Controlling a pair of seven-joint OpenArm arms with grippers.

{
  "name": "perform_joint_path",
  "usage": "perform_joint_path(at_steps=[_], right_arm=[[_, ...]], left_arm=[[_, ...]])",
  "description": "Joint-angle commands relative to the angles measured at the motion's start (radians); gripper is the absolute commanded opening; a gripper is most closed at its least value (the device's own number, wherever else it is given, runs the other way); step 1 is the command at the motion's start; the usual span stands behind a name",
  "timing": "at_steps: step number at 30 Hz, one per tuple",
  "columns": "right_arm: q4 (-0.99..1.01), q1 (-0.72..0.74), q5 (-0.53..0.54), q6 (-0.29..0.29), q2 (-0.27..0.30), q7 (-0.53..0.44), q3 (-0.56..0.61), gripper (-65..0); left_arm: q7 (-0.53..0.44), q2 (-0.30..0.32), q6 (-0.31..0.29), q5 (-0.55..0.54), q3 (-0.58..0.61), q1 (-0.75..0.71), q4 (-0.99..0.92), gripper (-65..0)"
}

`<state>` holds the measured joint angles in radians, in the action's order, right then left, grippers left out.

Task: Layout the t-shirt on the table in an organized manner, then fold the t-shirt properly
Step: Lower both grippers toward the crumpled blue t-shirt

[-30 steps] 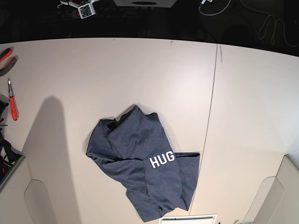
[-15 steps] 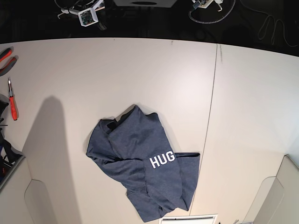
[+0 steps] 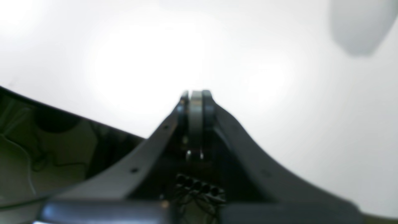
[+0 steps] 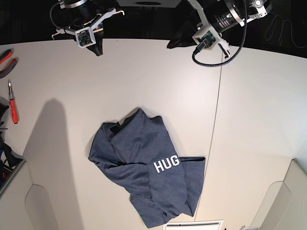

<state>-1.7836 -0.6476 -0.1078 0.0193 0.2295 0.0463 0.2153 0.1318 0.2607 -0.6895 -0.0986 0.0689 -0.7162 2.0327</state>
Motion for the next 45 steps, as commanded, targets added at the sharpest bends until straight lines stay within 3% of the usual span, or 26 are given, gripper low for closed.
perform_joint_path(at_steps=[1, 6, 10, 13, 21, 24, 27, 28, 31, 33, 41, 45], right_arm=[[-0.018, 0.016, -0.014, 0.005, 0.0, -0.013, 0.0, -65.0], [-0.017, 0.093, -0.054, 0.005, 0.0, 0.034, 0.0, -65.0], [-0.017, 0.153, -0.054, 0.005, 0.0, 0.034, 0.0, -65.0], [-0.017, 0.211, -0.054, 0.005, 0.0, 0.042, 0.0, -65.0], [-0.009, 0.411, -0.113, 0.004, -0.017, 0.113, 0.0, -65.0], [-0.006, 0.481, -0.113, 0.003, -0.04, 0.119, 0.0, -65.0], [0.013, 0.548, -0.113, 0.003, -0.066, 0.125, 0.0, -65.0], [0.023, 0.569, -0.113, 0.003, -0.075, 0.134, 0.0, -63.9], [0.083, 0.634, -0.113, 0.003, -0.1, 0.141, 0.0, -43.0], [0.148, 0.681, -0.114, 0.001, -0.116, 0.141, 0.0, -35.0], [0.551, 0.917, -0.166, 0.0, -0.19, 0.141, 0.0, -33.5], [0.705, 1.004, -0.181, 0.023, -0.193, 0.141, -0.002, -30.5]], left_arm=[[-0.014, 0.003, -0.009, -0.016, 0.0, 0.009, 0.016, -65.0], [0.049, 0.003, 0.008, -0.016, 0.0, 0.105, 0.016, -65.0], [0.114, 0.003, 0.142, -0.016, 0.0, 0.185, 0.015, -65.0], [0.139, 0.003, 0.207, -0.007, 0.0, 0.24, 0.009, -65.0], [0.138, 0.003, 0.211, 0.036, 0.0, 0.382, -0.094, -65.0], [0.135, 0.003, 0.215, 0.035, 0.0, 0.43, -0.156, -51.2], [0.134, 0.003, 0.262, 0.035, 0.0, 0.471, -0.211, -46.7], [0.135, 0.003, 0.272, 0.035, 0.0, 0.483, -0.225, -46.7], [0.135, 0.003, 0.29, 0.036, 0.0, 0.504, -0.259, -46.7], [0.135, 0.003, 0.289, 0.036, 0.0, 0.506, -0.271, -46.7], [0.135, 0.003, 0.29, 0.035, 0.0, 0.508, -0.277, -46.7], [0.135, 0.003, 0.289, 0.035, 0.0, 0.508, -0.277, -46.7]])
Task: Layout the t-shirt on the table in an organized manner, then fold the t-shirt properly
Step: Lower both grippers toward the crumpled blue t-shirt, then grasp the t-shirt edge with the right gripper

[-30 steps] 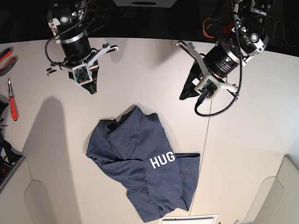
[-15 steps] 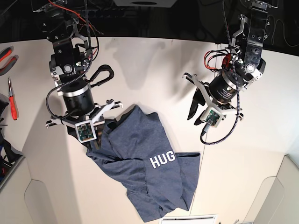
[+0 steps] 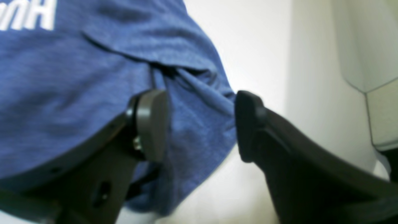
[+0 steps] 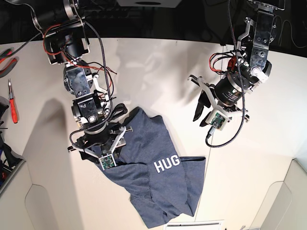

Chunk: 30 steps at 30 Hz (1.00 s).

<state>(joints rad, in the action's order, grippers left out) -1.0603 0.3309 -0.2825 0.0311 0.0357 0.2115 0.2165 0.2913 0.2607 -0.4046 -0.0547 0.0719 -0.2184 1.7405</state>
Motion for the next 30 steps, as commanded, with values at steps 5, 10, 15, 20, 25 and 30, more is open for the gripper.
perform_joint_path(at_steps=[5, 10, 15, 20, 25, 30], right_arm=[[0.021, 0.06, -0.03, 0.058, 0.0, -0.019, -0.121, -30.5], [0.023, 0.055, 0.123, -0.077, 0.0, 0.007, -0.301, -30.5], [0.037, 0.056, 0.255, -0.201, 0.0, 0.015, -0.42, -30.5], [0.038, 0.056, 0.38, -0.332, -0.001, 0.018, -0.433, -30.5], [0.054, 0.056, 0.399, -0.333, -0.003, 0.019, -0.433, -30.5], [0.147, 0.057, 0.399, -0.319, -0.003, -0.001, -0.433, -30.5]], left_arm=[[-0.016, 0.003, 0.005, -0.008, -0.003, 0.01, 0.014, -46.7], [-0.017, 0.003, 0.005, -0.008, -0.003, 0.01, 0.014, -46.7], [-0.017, 0.003, 0.005, -0.009, -0.003, 0.011, 0.014, -46.7], [-0.017, 0.002, 0.005, -0.009, -0.003, 0.01, 0.014, -46.7], [-0.018, 0.002, 0.005, -0.009, -0.003, 0.011, 0.014, -46.7], [-0.018, 0.002, 0.005, -0.009, -0.003, 0.011, 0.014, -46.7]])
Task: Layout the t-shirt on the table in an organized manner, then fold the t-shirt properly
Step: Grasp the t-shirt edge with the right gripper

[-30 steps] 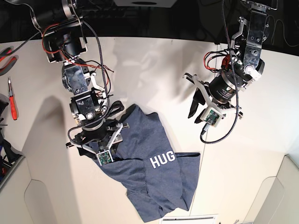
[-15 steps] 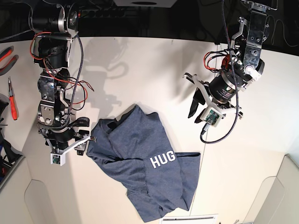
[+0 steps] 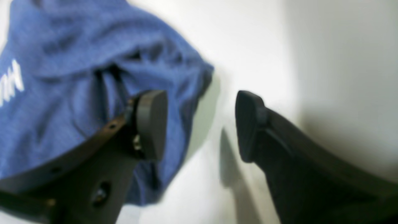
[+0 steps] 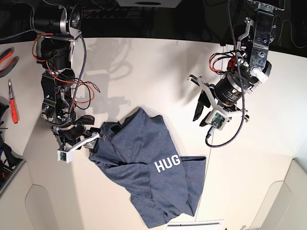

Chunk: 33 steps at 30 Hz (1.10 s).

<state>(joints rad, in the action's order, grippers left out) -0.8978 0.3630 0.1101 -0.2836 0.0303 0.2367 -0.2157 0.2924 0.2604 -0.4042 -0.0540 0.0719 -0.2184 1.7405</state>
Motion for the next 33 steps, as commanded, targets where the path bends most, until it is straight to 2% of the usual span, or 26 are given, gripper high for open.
perform_joint_path(at_steps=[1, 11, 22, 27, 29, 30, 32, 33], right_arm=[[0.004, 0.025, 0.006, -0.004, 0.0, -0.04, -0.001, -30.5], [0.052, 0.028, 0.007, 0.004, -0.018, -0.129, -0.001, -30.5], [0.238, 0.151, 0.002, 0.01, -0.022, -0.136, -0.001, -30.5], [0.257, 0.187, 0.002, 0.016, -0.023, -0.137, -0.001, -31.4], [0.257, 0.188, 0.002, 0.045, -0.026, -0.137, -0.001, -39.2], [0.257, 0.188, 0.002, 0.056, -0.028, -0.137, -0.001, -45.8], [0.257, 0.187, 0.002, 0.064, -0.03, -0.137, -0.001, -63.9], [0.257, 0.188, 0.002, 0.064, -0.031, -0.137, -0.001, -65.0]], left_arm=[[-0.019, 0.003, 0.005, -0.01, -0.003, 0.011, 0.014, -46.7], [-0.018, 0.002, 0.004, -0.017, -0.003, 0.01, 0.014, -46.7], [-0.018, 0.002, 0.004, -0.017, -0.003, 0.01, 0.014, -46.7], [-0.018, 0.002, 0.005, -0.017, -0.003, 0.011, 0.014, -46.7], [-0.018, 0.002, 0.005, -0.017, -0.003, 0.011, 0.014, -46.7], [-0.019, 0.002, 0.005, -0.017, -0.003, 0.011, 0.014, -46.7], [-0.019, 0.002, 0.005, -0.017, -0.003, 0.011, 0.014, -46.7], [-0.019, 0.002, 0.005, -0.017, -0.003, 0.011, 0.014, -46.7]])
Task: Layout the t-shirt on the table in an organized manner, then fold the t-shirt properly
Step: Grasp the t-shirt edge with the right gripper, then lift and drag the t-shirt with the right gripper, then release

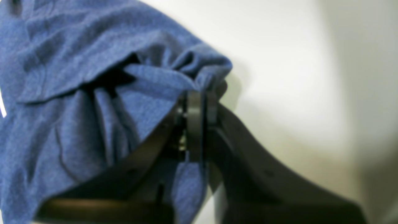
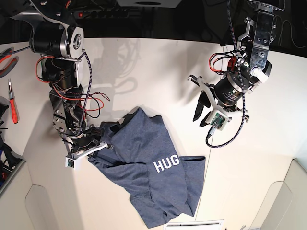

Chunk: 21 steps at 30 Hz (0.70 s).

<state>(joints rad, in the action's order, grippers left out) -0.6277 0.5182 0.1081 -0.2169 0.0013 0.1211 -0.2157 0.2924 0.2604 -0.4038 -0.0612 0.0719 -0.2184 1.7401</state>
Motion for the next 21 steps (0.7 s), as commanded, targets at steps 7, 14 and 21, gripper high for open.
perform_joint_path(at_steps=[7, 14, 21], right_arm=[[-0.015, 0.035, -0.011, -0.001, -0.001, -0.127, -0.001, -65.0], [-0.082, 0.091, -0.104, 0.043, 0.009, -0.151, 0.003, -65.0], [-0.171, 0.138, -0.099, -0.335, 0.014, -0.117, 0.231, -65.0]], left_arm=[[-0.018, 0.003, 0.005, -0.009, -0.003, 0.013, 0.014, -46.7], [-0.002, 0.003, 0.133, 0.006, -0.01, 0.013, 0.014, -46.7], [0.005, 0.003, 0.157, 0.02, -0.118, 0.013, 0.014, -46.7]])
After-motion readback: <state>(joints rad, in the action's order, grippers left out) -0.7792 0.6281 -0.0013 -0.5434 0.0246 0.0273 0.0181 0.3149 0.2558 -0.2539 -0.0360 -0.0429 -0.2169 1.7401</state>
